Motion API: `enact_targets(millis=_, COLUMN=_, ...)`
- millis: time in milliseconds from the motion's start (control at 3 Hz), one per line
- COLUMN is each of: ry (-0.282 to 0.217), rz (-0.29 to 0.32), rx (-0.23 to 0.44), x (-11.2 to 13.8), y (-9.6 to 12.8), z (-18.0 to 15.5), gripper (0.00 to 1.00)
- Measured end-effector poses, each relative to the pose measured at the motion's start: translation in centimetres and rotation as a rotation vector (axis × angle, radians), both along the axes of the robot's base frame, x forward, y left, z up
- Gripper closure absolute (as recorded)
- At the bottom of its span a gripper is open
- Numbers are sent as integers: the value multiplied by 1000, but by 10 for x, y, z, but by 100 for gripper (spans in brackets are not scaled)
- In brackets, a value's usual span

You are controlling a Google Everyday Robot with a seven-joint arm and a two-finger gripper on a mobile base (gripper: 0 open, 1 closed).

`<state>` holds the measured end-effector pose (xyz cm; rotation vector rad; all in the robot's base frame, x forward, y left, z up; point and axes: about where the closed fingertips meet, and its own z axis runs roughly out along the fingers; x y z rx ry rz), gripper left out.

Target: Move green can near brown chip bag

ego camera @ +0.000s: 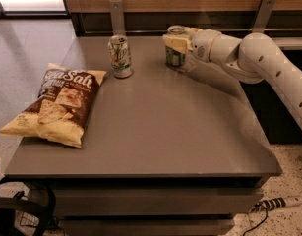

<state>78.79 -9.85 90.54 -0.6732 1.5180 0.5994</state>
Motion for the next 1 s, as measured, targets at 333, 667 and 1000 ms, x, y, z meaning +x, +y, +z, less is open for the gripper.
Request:
enact_targets(millis=333, ry=0, rz=4, rx=1, x=0, y=3, z=0, gripper=80)
enact_targets(millis=667, ry=1, rz=14, rx=4, x=-1, y=7, z=3, gripper=100)
enact_targets(millis=1000, ry=0, rz=25, rx=13, x=-4, y=8, z=12, gripper=100)
